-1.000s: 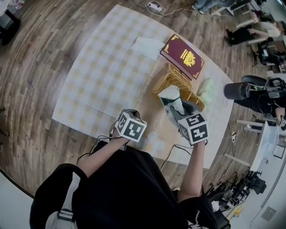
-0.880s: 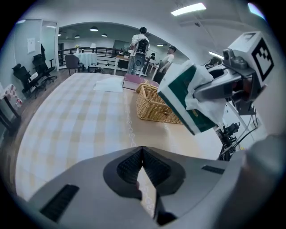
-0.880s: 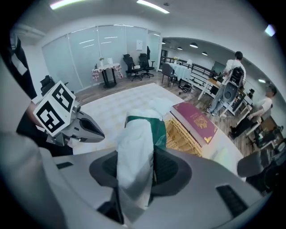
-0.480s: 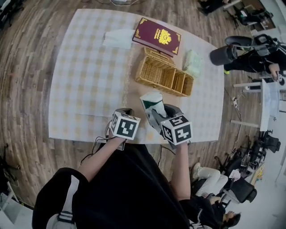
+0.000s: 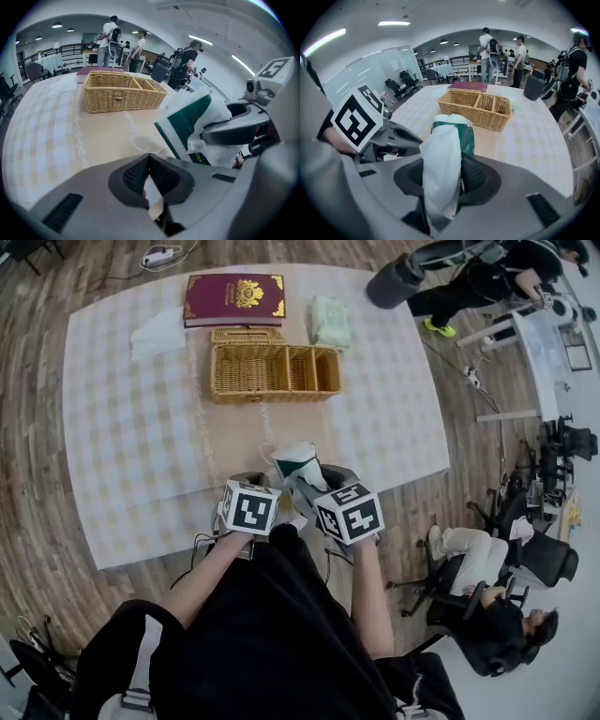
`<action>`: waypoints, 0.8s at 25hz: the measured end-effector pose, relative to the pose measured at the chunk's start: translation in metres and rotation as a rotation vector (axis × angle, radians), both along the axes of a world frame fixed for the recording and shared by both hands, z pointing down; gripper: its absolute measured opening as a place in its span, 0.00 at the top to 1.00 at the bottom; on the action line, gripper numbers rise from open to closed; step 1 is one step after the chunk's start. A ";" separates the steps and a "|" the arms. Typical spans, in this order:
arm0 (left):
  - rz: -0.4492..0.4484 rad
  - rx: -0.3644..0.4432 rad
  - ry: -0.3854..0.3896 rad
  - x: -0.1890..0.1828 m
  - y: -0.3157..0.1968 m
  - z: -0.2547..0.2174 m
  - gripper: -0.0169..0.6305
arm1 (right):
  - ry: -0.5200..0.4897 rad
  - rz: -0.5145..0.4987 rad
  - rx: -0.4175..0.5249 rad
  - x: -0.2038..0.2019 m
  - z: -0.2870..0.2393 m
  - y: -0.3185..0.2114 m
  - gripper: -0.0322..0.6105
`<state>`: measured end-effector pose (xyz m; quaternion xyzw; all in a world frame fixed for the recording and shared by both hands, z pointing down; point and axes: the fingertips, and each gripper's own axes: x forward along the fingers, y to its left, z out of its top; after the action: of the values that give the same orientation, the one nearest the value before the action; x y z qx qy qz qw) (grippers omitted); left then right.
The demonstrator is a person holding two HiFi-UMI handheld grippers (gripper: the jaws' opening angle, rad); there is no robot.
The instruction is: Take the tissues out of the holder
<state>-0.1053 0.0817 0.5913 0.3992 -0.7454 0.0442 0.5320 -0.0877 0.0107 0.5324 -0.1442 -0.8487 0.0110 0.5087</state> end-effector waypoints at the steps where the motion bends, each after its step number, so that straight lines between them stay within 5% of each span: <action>1: 0.012 0.000 0.002 0.006 -0.008 -0.001 0.98 | -0.003 0.025 -0.003 0.008 0.000 -0.009 0.69; 8: 0.054 -0.013 -0.020 0.048 -0.062 -0.001 0.98 | -0.020 0.146 -0.026 0.063 0.006 -0.065 0.68; 12: 0.102 -0.211 -0.106 0.072 -0.070 -0.021 0.98 | -0.037 0.208 -0.078 0.100 -0.009 -0.101 0.69; 16: 0.063 -0.079 -0.020 0.127 -0.123 -0.059 0.98 | -0.055 0.160 -0.113 0.128 -0.051 -0.119 0.68; 20: 0.114 -0.049 -0.004 0.152 -0.186 -0.037 0.98 | -0.058 0.195 -0.046 0.156 -0.038 -0.177 0.69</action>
<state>0.0470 -0.1044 0.5541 0.4278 -0.7211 0.0937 0.5368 0.0679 -0.1664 0.4942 -0.0731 -0.8725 0.0759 0.4772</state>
